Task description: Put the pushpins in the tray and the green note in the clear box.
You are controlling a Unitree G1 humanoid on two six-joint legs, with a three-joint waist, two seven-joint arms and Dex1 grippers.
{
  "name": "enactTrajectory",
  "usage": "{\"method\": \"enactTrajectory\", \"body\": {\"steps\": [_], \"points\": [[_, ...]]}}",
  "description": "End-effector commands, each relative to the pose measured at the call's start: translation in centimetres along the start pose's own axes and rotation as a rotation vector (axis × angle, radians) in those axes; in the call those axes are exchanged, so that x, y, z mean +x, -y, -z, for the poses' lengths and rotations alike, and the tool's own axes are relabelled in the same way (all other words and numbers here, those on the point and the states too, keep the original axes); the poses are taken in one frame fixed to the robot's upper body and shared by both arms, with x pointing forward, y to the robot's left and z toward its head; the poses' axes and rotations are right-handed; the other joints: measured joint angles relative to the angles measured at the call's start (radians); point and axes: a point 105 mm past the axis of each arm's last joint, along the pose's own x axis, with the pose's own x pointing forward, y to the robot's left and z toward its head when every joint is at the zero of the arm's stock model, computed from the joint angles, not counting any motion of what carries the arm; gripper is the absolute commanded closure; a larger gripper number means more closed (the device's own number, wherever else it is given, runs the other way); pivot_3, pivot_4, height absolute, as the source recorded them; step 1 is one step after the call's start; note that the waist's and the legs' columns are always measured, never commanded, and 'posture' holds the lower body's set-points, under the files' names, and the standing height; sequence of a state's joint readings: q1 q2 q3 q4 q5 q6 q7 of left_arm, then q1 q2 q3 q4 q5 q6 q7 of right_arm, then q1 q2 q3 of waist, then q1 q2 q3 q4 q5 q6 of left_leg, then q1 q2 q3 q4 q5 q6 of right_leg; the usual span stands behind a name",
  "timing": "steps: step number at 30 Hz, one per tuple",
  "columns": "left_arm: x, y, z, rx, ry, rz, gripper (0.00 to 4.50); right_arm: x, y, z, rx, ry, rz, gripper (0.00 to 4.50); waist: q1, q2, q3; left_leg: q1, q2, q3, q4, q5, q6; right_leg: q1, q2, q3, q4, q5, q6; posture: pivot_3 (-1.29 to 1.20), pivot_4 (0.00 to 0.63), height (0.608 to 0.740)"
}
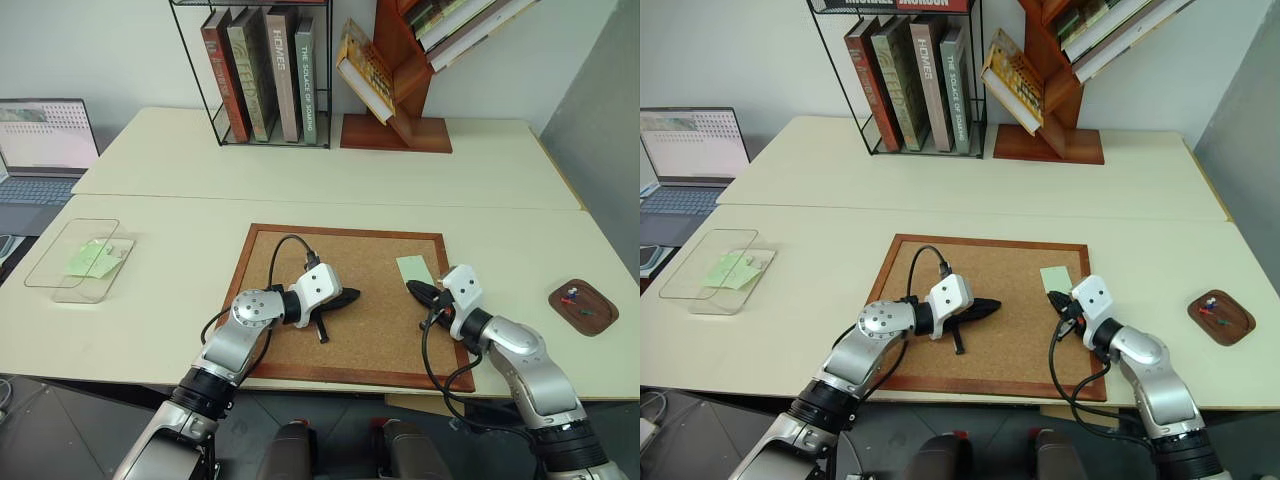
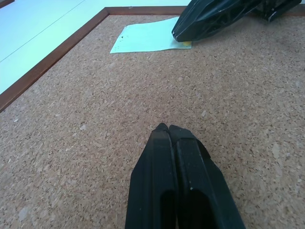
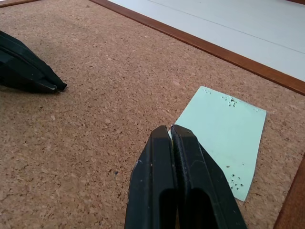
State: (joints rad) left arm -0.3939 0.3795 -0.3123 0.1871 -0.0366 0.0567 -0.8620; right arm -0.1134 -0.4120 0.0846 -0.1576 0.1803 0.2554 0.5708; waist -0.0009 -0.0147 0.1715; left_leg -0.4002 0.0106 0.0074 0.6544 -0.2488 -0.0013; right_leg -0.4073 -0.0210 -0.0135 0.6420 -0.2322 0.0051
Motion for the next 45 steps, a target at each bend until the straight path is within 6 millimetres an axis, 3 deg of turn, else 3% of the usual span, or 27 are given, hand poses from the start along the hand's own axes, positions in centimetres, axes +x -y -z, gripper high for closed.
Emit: {"method": "enactTrajectory", "body": {"steps": [1, 6, 11, 15, 19, 25, 39, 45], "points": [[0.0, 0.7, 2.5, -0.051, -0.093, 0.009, 4.5, 0.2, -0.4, -5.7, -0.077, 0.172, -0.039, 4.47, 0.0, 0.0, 0.0, 0.0, 0.0, 0.0, 0.0, 0.0, 0.0, 0.0, 0.0, 0.0, 0.0, 0.0, 0.0, 0.0, 0.15, 0.74], [0.5, 0.4, 1.7, -0.079, -0.057, -0.003, 4.5, 0.3, -0.3, -6.5, -0.093, 0.181, -0.043, 4.47, 0.004, -0.001, 0.0, 0.0, 0.0, -0.002, 0.0, 0.0, 0.0, 0.001, 0.0, -0.001, -0.001, 0.0, 0.0, 0.0, 0.15, 0.74], [0.3, -0.4, -1.3, -0.123, 0.045, -0.009, 4.5, 0.3, -0.1, -7.1, -0.102, 0.192, -0.043, 4.47, 0.005, -0.002, 0.001, 0.0, -0.001, 0.0, 0.0, 0.0, 0.0, 0.0, -0.001, 0.0, 0.0, 0.0, 0.0, 0.0, 0.15, 0.74], [-1.3, -1.6, -3.9, -0.17, 0.127, -0.007, 4.5, 0.4, -0.1, -7.5, -0.11, 0.201, -0.046, 4.47, 0.001, -0.008, 0.009, -0.002, 0.0, -0.001, 0.0, 0.0, 0.0, -0.002, 0.0, -0.001, 0.001, 0.0, 0.0, 0.0, 0.15, 0.74], [-2.6, -2.2, -4.3, -0.195, 0.109, 0.024, 3.81, 0.5, 0.0, -7.8, -0.107, 0.212, -0.046, 4.5, -0.001, -0.009, 0.01, -0.008, 0.0, 0.0, 0.0, 0.0, 0.0, -0.009, 0.001, -0.001, 0.002, 0.003, 0.004, 0.0, 0.15, 0.74], [-3.1, -3.2, -5.3, -0.137, 0.099, 0.051, 2.72, 1.0, -0.4, -8.0, -0.105, 0.216, -0.072, 4.5, -0.001, -0.009, 0.01, -0.016, 0.0, 0.0, 0.0, 0.0, 0.0, -0.016, 0.003, 0.0, 0.002, 0.002, 0.005, 0.0, 0.15, 0.74], [1.1, -5.2, -7.9, 0.007, 0.155, 0.028, 0.13, 1.9, -2.2, -9.9, -0.086, 0.249, -0.17, 4.5, 0.001, -0.009, 0.011, -0.016, -0.001, 0.001, 0.004, 0.0, 0.0, -0.014, 0.003, 0.0, 0.004, 0.003, 0.006, 0.0, 0.15, 0.74], [2.6, -5.2, -7.8, 0.015, 0.147, 0.061, 0.13, 1.9, -2.8, -10.2, -0.08, 0.259, -0.19, 4.5, 0.0, -0.009, 0.011, -0.016, -0.001, 0.001, 0.005, 0.0, 0.0, -0.014, 0.003, 0.0, 0.005, 0.003, 0.006, 0.0, 0.15, 0.74]]}}
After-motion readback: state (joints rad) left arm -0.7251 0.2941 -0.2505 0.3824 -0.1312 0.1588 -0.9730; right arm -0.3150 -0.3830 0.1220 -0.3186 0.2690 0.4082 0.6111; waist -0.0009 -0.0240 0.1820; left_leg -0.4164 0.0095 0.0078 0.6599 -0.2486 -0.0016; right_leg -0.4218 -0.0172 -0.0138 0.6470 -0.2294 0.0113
